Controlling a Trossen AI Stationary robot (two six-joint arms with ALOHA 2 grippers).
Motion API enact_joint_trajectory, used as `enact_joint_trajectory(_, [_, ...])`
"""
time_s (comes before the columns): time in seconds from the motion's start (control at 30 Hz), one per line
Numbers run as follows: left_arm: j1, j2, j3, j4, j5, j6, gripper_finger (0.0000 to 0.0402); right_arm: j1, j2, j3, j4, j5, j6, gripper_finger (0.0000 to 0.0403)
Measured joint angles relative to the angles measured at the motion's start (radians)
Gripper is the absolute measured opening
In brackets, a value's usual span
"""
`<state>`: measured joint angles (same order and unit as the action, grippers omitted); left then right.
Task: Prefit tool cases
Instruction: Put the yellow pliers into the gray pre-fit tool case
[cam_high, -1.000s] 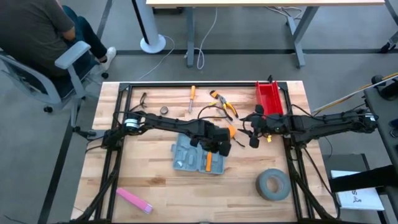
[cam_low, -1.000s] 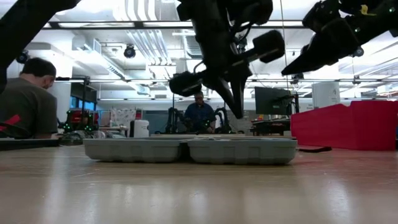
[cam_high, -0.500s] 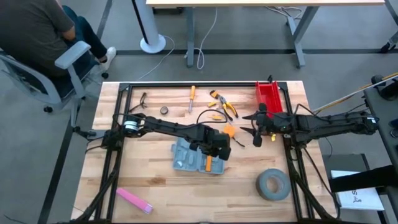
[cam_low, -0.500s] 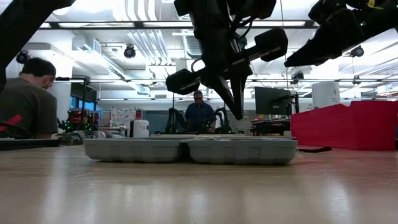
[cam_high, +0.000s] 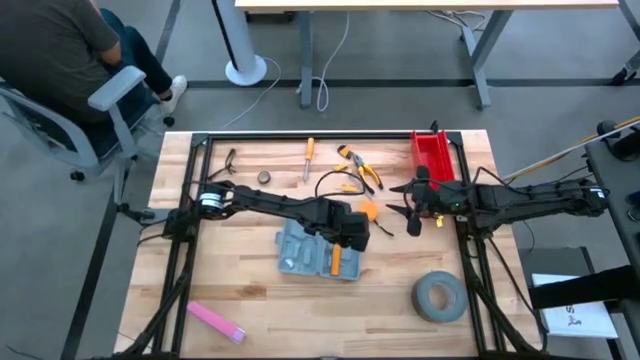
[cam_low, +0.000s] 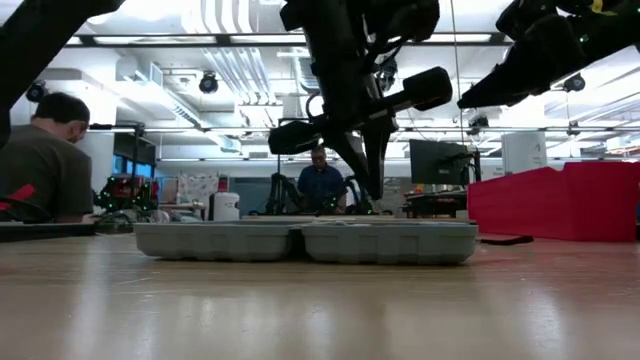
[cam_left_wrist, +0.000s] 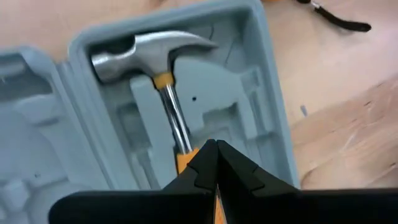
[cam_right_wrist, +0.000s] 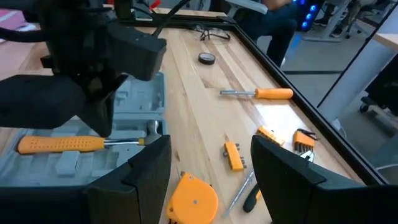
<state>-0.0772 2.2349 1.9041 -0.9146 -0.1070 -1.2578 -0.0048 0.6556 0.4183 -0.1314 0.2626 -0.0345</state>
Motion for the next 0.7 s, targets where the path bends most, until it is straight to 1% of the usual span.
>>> enact_joint_trajectory(0.13, [0.016,0.0,0.0,0.001,0.0,0.028,0.0012,0.0,-0.026,0.0,-0.008,0.0,0.0,0.0199])
enact_joint_trajectory(0.3, [0.037,0.0,0.0,0.016,0.0,0.065,0.0048,0.0,-0.074,-0.005,-0.039,0.0,0.0,0.0199])
enact_joint_trajectory(0.43, [0.054,-0.001,0.0,0.064,-0.006,0.094,0.0078,0.0,-0.104,-0.014,-0.065,0.0,0.0,0.0199])
enact_joint_trajectory(0.7, [0.097,-0.004,0.0,0.085,-0.022,0.118,0.0116,0.0,-0.112,-0.017,-0.073,-0.007,0.041,0.0199])
